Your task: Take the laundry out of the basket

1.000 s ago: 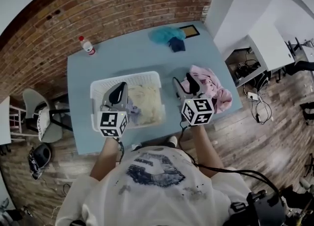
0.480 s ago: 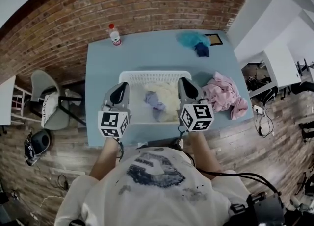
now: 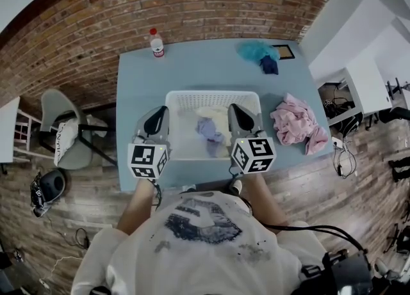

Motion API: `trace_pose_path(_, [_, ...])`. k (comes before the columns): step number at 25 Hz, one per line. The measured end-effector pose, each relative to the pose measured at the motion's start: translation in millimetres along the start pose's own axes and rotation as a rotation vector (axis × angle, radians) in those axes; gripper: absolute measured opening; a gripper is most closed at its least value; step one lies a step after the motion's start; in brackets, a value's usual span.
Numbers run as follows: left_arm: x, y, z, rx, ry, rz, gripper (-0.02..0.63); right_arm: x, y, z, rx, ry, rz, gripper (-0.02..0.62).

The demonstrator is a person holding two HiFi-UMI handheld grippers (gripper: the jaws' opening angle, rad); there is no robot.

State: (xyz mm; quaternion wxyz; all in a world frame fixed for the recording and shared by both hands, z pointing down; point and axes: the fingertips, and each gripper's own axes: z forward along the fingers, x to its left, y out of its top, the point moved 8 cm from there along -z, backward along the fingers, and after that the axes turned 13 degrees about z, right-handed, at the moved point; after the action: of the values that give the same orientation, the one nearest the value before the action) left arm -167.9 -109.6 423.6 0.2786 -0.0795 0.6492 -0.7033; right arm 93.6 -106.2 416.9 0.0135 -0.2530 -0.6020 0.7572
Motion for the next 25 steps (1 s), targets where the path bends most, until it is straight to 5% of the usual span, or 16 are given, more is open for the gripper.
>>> trace_pose_path(25, [-5,-13,9,0.026,-0.022,-0.022,-0.009,-14,-8,10,0.113,-0.007,-0.009,-0.001])
